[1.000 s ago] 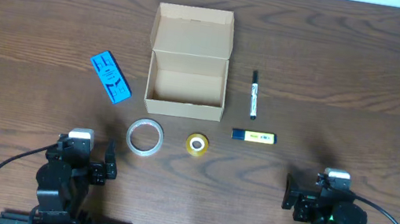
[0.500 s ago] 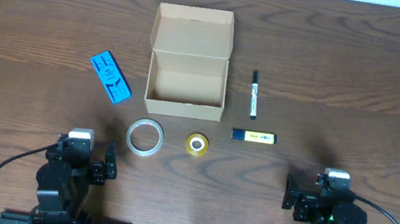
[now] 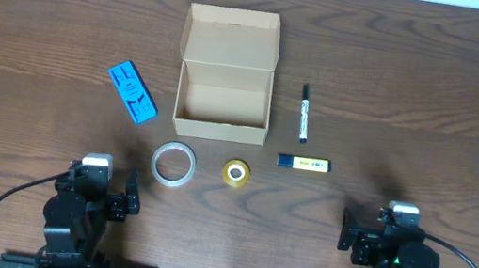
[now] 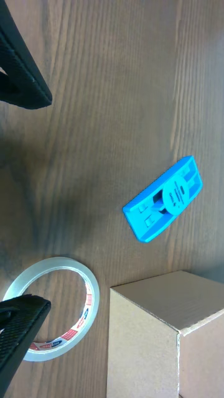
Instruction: Pack container
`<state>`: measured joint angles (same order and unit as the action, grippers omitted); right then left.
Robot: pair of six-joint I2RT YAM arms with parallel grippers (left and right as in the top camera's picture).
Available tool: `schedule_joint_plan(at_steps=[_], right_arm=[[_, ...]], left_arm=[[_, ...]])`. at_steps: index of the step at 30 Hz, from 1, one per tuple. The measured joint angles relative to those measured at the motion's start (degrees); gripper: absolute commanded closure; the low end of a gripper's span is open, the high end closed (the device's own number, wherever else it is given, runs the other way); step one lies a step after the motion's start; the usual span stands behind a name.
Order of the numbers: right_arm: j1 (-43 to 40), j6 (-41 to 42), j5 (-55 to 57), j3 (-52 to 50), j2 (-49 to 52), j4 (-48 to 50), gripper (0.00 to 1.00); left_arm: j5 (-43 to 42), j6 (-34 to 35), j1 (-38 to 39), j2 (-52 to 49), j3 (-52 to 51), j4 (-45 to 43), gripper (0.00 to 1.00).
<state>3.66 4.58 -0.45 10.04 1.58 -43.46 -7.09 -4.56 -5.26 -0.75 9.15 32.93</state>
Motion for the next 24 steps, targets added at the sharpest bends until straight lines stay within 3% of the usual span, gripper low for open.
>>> schedule_joint_plan(at_steps=[13, 18, 24], right_arm=[[0.0, 0.9, -2.0, 0.2, 1.5, 0.9, 0.01], [0.0, 1.1, -4.7, 5.0, 12.8, 1.2, 0.01], [1.2, 1.1, -6.4, 20.7, 33.1, 1.2, 0.01]], left_arm=[[0.0, 0.0, 0.0, 0.0, 0.0, 0.0, 0.05], [0.0, 0.0, 0.0, 0.0, 0.0, 0.0, 0.05], [0.0, 0.0, 0.0, 0.0, 0.0, 0.0, 0.05]])
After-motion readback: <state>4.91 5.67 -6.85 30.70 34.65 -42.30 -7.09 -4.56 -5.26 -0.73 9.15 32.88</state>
